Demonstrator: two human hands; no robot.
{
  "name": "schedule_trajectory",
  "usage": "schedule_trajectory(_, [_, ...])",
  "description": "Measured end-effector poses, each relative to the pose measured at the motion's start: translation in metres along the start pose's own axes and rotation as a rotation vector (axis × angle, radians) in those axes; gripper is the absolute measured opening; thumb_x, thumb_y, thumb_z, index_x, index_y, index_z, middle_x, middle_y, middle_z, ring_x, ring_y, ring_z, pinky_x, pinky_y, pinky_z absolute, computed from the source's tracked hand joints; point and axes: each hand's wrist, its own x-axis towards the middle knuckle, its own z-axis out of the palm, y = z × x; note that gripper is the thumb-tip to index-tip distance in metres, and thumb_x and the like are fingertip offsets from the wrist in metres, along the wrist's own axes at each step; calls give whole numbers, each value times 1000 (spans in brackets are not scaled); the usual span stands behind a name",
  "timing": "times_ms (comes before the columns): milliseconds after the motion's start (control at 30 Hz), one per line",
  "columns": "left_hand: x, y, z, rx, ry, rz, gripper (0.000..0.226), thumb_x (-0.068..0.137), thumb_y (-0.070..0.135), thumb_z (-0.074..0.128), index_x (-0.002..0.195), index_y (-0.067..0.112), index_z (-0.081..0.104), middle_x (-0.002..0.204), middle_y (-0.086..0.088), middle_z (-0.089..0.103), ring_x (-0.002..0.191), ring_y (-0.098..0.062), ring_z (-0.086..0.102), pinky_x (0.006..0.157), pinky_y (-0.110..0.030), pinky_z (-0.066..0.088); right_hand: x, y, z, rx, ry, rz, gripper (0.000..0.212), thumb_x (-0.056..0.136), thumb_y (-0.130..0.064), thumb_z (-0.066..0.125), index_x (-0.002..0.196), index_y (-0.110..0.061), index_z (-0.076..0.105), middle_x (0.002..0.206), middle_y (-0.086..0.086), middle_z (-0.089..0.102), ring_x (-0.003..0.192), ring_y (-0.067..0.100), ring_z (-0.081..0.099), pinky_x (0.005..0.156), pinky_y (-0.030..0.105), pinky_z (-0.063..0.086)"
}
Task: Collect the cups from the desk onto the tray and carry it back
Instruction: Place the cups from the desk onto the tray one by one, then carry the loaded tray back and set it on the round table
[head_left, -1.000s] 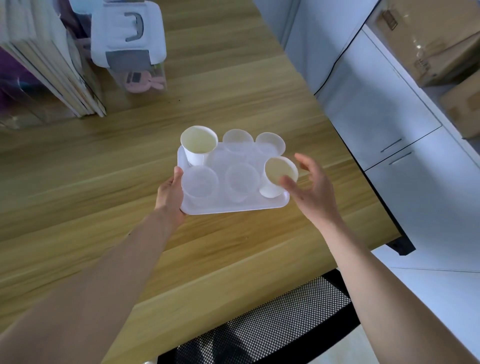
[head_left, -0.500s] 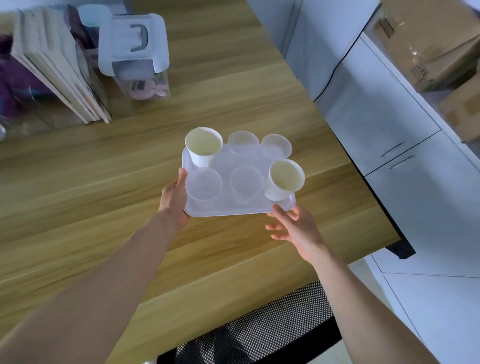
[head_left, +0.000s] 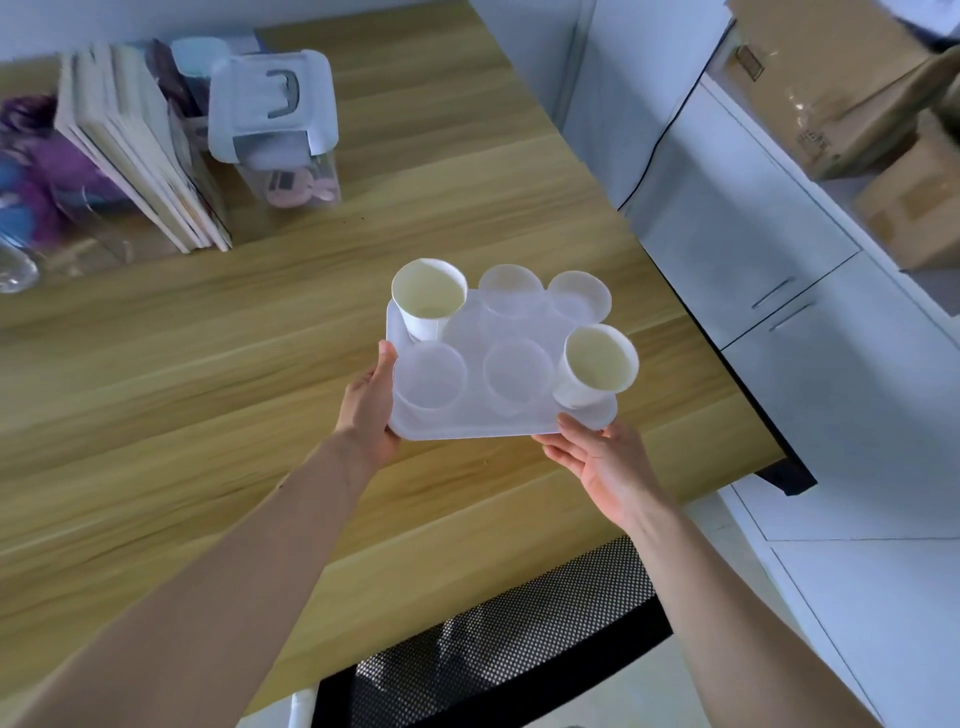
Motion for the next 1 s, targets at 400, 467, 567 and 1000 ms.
schedule_trajectory(400, [-52,-25,-17,-34,-515,3,80,81,80,33,128,22,60,125,1,71,117,-18,66,92,-34,56,-85,16,-7,134,107,-116,31,83,-3,67,113,-11,63,98,8,75,87,25,73,89,39,52])
schedule_trajectory(467, [-59,-32,-23,-5,-555,0,95,51,86,61,119,22,60,111,6,77,104,-14,72,84,-34,58,-103,22,-6,130,123,-138,33,86,-3,66,118,-12,61,103,8,75,91,25,73,90,38,52])
schedule_trajectory(567, [-63,-37,-37,48,-758,12,95,57,61,85,136,19,53,136,-3,64,123,-22,62,93,-35,54,-131,33,-5,142,172,-170,35,87,-4,66,120,-14,61,105,7,74,91,23,72,88,36,53])
schedule_trajectory(1000, [-116,-87,-8,326,-1017,-16,83,66,-5,81,140,14,48,137,-12,61,124,-31,61,101,-44,51,-244,90,-38,305,482,-237,20,91,-3,61,110,-6,65,90,6,78,81,18,75,73,28,59])
